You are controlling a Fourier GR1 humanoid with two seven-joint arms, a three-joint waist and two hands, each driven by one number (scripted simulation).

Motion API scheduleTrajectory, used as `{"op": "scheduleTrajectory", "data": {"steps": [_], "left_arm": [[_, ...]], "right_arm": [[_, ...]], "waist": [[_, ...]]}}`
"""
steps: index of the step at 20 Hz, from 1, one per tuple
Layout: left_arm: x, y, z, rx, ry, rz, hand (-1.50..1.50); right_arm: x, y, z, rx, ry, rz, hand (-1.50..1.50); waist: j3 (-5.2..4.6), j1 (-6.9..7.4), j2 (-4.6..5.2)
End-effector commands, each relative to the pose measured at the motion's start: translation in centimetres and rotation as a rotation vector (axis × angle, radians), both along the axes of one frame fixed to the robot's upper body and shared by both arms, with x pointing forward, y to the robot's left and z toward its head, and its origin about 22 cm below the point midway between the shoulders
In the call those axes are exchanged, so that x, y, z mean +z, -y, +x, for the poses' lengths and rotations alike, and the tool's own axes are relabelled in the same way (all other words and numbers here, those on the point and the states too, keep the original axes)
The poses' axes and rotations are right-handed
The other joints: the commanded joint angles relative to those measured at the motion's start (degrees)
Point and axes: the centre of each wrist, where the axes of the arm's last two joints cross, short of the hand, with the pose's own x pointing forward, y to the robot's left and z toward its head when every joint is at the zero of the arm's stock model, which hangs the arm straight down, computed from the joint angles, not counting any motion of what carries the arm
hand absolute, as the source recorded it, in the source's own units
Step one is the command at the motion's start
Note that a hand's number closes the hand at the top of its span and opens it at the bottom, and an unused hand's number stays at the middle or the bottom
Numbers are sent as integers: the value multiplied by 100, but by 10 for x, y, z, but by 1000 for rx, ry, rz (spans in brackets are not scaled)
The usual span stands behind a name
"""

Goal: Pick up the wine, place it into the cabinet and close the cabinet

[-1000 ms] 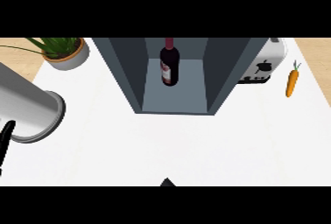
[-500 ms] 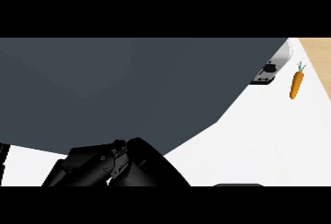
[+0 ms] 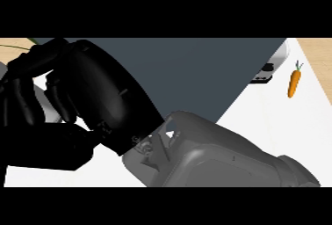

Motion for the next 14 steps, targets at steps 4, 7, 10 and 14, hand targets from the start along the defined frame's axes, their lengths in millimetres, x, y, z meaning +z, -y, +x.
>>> {"op": "scheduleTrajectory", "data": {"steps": [4, 7, 10, 14], "left_arm": [[-7, 0, -1, 23, -4, 22, -150], [13, -1, 23, 5, 5, 4, -150], [-14, -5, 4, 9, -4, 22, -150], [2, -7, 10, 2, 12, 26, -150]], "right_arm": [[-16, 8, 66, -103, -24, -16, 150], [13, -1, 81, -97, -27, 0, 150], [-1, 28, 104, -116, -17, -5, 150], [-23, 40, 121, -156, 4, -39, 150]], "waist": [[7, -44, 0], [6, -57, 15], [5, -41, 10], [5, -4, 46]]}}
